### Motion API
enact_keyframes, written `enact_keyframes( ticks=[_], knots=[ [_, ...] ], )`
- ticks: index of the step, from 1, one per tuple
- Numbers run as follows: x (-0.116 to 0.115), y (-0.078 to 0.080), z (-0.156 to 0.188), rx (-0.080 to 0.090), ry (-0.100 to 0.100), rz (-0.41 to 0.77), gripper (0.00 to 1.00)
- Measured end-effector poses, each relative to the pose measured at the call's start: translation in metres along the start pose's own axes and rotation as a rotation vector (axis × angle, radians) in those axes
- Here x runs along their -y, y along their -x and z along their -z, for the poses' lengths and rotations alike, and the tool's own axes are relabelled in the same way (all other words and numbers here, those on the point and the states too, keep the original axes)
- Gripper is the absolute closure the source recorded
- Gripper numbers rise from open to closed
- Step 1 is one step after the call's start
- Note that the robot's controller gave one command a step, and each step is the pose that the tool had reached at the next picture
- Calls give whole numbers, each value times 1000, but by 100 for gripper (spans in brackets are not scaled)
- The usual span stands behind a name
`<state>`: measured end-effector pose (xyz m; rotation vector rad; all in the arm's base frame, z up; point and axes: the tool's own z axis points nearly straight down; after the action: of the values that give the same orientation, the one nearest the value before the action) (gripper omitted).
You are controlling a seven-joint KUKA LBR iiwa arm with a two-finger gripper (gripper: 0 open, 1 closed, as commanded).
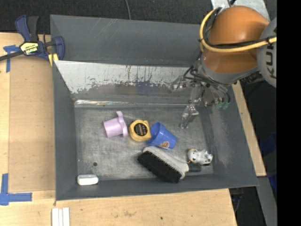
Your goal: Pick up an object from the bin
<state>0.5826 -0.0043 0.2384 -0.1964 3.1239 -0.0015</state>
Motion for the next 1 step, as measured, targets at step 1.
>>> enact_keyframes(
  ticks=[1],
  knots=[
    [3,-15,-63,-5,1,-100,0]
  ],
)
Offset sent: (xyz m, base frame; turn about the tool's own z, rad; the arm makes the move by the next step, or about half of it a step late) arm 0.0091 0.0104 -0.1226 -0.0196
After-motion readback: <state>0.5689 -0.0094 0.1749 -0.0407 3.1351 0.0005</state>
